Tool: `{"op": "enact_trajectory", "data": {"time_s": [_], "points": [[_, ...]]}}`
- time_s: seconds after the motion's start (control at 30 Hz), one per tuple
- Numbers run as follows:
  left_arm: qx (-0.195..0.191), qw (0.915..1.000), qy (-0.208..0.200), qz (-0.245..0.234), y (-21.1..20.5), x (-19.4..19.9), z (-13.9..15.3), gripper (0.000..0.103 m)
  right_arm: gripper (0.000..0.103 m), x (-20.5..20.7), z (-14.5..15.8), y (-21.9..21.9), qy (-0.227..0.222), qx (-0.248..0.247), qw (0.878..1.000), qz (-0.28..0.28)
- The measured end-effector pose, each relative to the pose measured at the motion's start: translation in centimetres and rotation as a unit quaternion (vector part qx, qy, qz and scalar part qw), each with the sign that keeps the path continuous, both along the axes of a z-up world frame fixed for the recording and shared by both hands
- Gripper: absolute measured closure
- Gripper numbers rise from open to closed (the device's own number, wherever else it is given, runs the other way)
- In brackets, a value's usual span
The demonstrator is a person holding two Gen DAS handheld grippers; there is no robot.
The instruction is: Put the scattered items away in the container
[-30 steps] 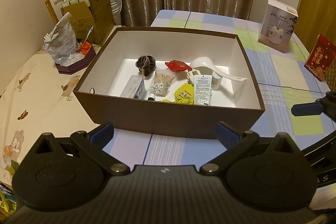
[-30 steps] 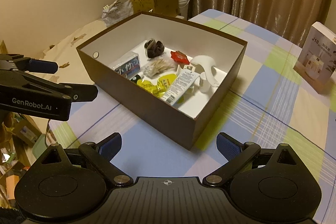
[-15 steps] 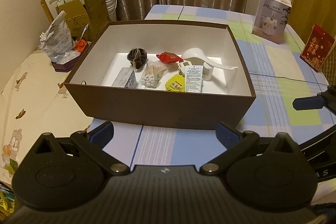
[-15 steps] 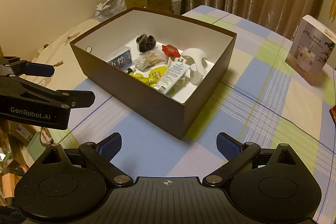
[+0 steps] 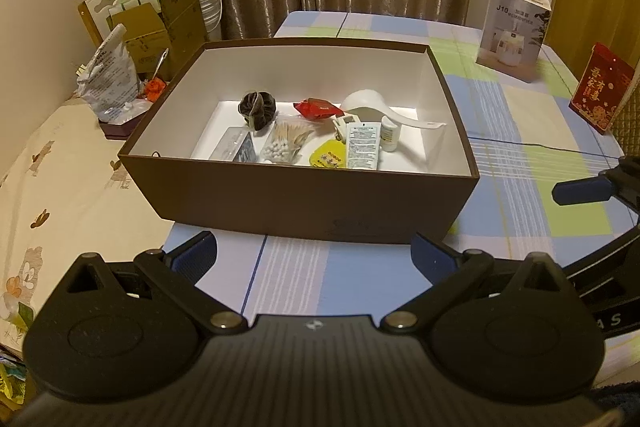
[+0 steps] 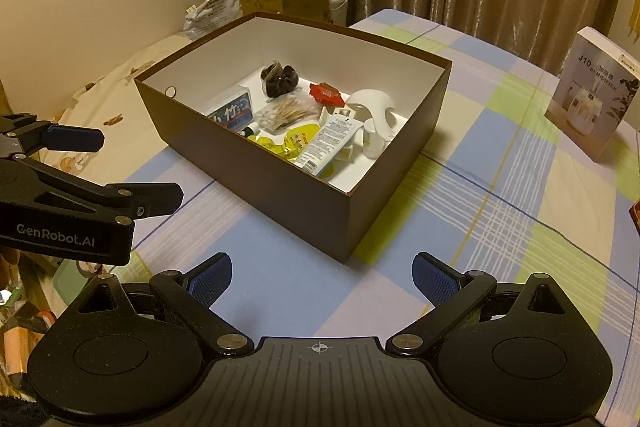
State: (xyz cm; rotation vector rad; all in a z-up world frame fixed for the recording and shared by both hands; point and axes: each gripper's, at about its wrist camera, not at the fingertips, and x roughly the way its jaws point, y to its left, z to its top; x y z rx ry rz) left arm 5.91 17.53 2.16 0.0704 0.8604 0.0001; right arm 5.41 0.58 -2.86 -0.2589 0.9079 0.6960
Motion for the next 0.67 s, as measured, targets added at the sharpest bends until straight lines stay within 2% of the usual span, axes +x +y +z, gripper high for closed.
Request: {"op": "enact_trajectory", "data": {"time_s": [0.67], "points": [[0.011, 0.9994, 0.009, 0.033, 1.2, 0.9, -0.4, 0.001, 0.001, 1.0, -0.7, 1.1, 0.006, 0.001, 1.0, 0.015]]}}
